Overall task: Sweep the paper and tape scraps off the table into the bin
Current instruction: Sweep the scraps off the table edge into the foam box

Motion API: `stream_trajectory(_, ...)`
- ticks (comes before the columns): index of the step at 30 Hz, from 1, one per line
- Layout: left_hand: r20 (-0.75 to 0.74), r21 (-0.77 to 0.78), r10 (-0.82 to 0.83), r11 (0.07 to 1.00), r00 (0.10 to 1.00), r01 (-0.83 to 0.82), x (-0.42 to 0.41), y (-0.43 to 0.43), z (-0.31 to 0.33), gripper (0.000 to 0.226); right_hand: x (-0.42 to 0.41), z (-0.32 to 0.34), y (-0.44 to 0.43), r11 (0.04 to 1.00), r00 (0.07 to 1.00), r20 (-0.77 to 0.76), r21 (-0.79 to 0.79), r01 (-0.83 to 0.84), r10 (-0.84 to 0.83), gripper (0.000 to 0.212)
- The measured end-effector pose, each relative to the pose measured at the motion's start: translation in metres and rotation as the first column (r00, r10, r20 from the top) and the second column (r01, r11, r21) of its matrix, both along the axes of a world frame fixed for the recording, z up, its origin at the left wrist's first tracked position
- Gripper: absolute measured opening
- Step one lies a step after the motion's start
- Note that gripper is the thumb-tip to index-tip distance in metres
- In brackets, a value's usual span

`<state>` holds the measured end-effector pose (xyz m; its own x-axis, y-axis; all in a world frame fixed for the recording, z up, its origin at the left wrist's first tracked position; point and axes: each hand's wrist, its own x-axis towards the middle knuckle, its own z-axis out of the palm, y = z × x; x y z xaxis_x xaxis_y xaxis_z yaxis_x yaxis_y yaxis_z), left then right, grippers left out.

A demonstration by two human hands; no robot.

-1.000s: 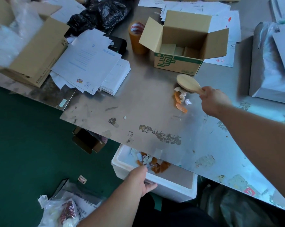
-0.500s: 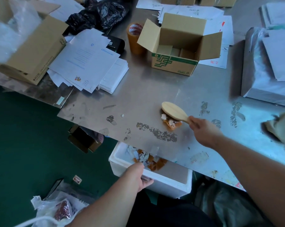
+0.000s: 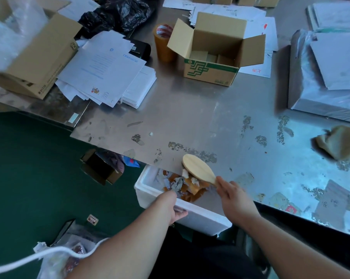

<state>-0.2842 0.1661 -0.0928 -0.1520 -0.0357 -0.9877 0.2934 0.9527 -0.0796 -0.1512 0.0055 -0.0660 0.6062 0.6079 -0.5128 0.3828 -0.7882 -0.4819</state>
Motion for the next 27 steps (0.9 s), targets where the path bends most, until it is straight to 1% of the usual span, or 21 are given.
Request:
stream_trajectory(2,0.011,0.021,-0.012,1.000,1.000,0.012,-0.003,-0.001,-0.002,0.038,-0.012,0.000,-0.007,1.000,1.000,0.005,0.015,-0.012,0.012,0.033)
stream_trajectory(5,0.054,0.045,-0.042,0.998,0.998,0.040,-0.004,-0.002,-0.011,0.042,-0.025,-0.001,-0.016,0.998,0.998,0.018,0.030,-0.058,0.058,0.035)
stream_trajectory(7,0.075,0.041,-0.060,0.998,0.995,0.057,-0.004,-0.002,-0.011,0.039,-0.028,-0.001,-0.020,0.998,0.999,0.017,0.050,-0.039,0.038,0.038)
stream_trajectory(9,0.078,0.031,-0.051,0.998,0.996,0.049,-0.004,-0.003,-0.009,0.034,-0.029,0.004,-0.023,0.997,0.999,-0.017,0.066,0.050,-0.049,0.037)
stream_trajectory(11,0.077,0.012,-0.013,1.000,0.997,0.012,-0.005,-0.003,-0.009,0.033,-0.029,0.011,-0.026,0.974,0.972,-0.121,0.078,0.213,-0.202,0.031)
stream_trajectory(13,0.090,0.008,-0.001,1.000,0.996,0.001,-0.006,-0.005,-0.009,0.034,-0.025,0.017,-0.028,0.903,0.889,-0.260,0.108,0.416,-0.378,0.021)
stream_trajectory(14,0.099,0.011,-0.009,1.000,0.995,0.008,-0.005,-0.007,-0.008,0.035,-0.021,0.019,-0.030,0.838,0.817,-0.331,0.121,0.533,-0.472,0.019)
stream_trajectory(16,0.100,0.029,-0.029,0.999,0.995,0.027,-0.005,-0.012,-0.009,0.040,-0.012,0.019,-0.033,0.670,0.628,-0.489,0.113,0.734,-0.605,0.023)
stream_trajectory(17,0.098,0.040,-0.027,0.999,0.995,0.024,-0.006,-0.015,-0.009,0.041,-0.008,0.018,-0.035,0.597,0.543,-0.546,0.094,0.797,-0.638,0.026)
stream_trajectory(19,0.092,0.052,-0.003,0.999,0.996,-0.001,-0.004,-0.022,-0.009,0.039,0.001,0.016,-0.044,0.484,0.413,-0.622,0.062,0.873,-0.666,0.030)
stream_trajectory(22,0.075,0.056,0.053,0.997,0.996,-0.058,0.000,-0.030,-0.010,0.039,0.017,0.018,-0.054,0.337,0.238,-0.728,0.010,0.941,-0.643,0.031)
stream_trajectory(23,0.070,0.051,0.069,0.996,0.995,-0.072,0.002,-0.032,-0.009,0.039,0.024,0.019,-0.058,0.309,0.207,-0.739,-0.001,0.951,-0.641,0.030)
stream_trajectory(24,0.064,0.044,0.079,0.996,0.995,-0.082,0.004,-0.035,-0.008,0.039,0.032,0.021,-0.062,0.306,0.207,-0.730,-0.002,0.952,-0.651,0.028)
stream_trajectory(27,0.035,0.030,0.114,0.993,0.993,-0.116,0.012,-0.041,-0.006,0.035,0.062,0.023,-0.073,0.397,0.333,-0.618,0.037,0.917,-0.712,0.030)
